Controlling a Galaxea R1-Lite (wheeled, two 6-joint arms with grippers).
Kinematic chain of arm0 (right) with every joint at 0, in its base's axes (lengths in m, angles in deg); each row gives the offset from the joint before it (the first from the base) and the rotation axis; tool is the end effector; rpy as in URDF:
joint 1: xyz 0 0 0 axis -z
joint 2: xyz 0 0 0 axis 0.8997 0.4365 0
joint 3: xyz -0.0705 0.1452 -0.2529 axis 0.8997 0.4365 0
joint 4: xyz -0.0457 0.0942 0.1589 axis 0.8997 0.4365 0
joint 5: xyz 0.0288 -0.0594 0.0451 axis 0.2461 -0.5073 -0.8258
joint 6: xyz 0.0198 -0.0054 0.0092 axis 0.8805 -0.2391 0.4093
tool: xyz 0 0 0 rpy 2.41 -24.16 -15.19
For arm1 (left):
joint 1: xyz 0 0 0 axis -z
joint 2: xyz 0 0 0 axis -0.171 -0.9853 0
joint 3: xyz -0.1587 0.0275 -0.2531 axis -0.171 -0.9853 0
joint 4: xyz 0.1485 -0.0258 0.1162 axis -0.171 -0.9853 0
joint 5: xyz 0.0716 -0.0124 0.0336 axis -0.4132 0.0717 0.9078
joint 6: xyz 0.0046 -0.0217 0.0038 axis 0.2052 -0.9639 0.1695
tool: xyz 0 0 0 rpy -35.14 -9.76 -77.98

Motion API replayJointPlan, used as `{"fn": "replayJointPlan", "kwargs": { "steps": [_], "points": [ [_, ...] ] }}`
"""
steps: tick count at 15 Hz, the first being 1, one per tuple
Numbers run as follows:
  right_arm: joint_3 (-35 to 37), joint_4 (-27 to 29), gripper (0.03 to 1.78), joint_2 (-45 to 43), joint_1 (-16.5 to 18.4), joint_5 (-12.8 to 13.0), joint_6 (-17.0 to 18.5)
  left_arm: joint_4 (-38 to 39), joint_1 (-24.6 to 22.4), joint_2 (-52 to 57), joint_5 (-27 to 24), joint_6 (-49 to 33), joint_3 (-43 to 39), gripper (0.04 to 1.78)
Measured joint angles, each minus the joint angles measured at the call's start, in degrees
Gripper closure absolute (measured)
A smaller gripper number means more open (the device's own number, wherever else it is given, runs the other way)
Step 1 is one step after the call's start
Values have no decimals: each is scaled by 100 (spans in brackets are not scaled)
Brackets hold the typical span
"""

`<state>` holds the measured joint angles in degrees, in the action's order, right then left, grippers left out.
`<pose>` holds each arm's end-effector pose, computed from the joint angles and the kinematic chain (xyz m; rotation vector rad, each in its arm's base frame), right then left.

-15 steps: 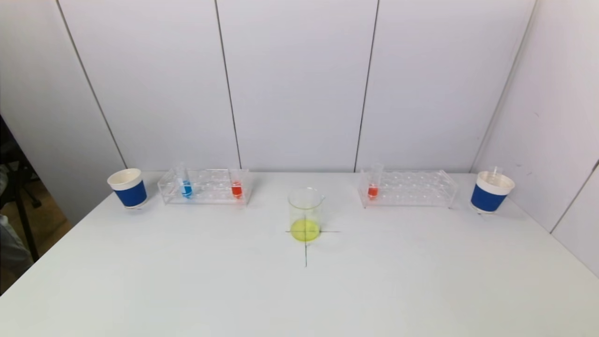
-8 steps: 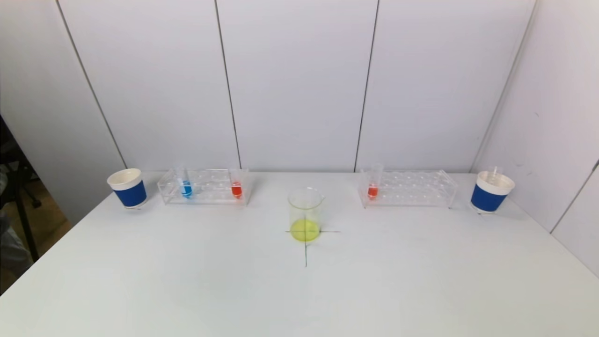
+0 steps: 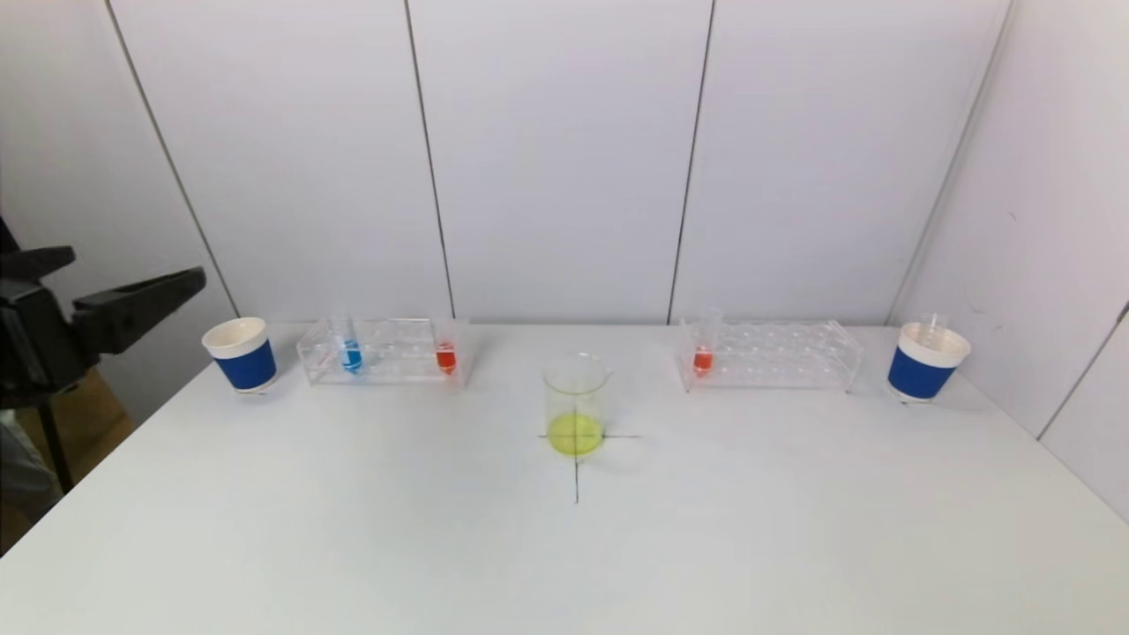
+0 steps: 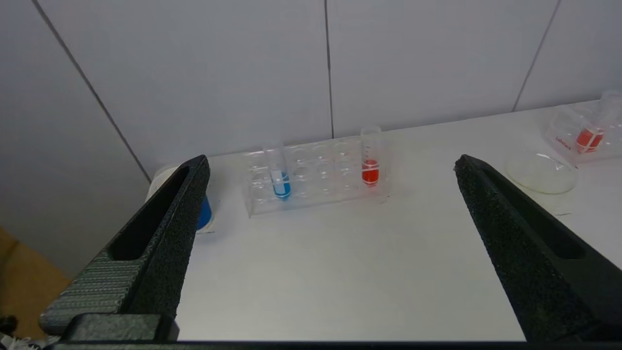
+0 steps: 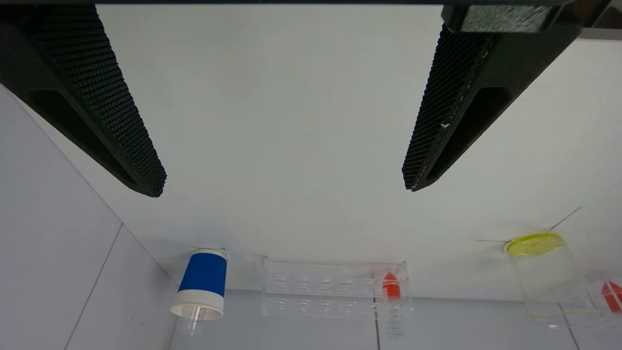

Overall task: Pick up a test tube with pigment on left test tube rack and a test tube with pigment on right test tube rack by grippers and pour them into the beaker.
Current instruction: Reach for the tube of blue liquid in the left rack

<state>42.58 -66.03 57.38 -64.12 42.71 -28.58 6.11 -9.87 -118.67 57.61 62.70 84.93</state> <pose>-0.0230 0.0002 0.0760 -0.0177 -0.0070 0.0131 0.1473 -0.0033 0.2706 0.0774 0.0433 -0.1506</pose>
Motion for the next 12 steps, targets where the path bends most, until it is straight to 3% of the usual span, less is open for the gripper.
{"fn": "replayJointPlan", "kwargs": {
  "steps": [5, 12],
  "points": [
    [0, 2, 4, 0, 0, -2, 2, 1152, -650, -1474, -908, -2, 26, 6],
    [0, 0, 4, 0, 0, -2, 2, 2832, -1011, -3404, -1100, 22, 28, 6]
  ]
}}
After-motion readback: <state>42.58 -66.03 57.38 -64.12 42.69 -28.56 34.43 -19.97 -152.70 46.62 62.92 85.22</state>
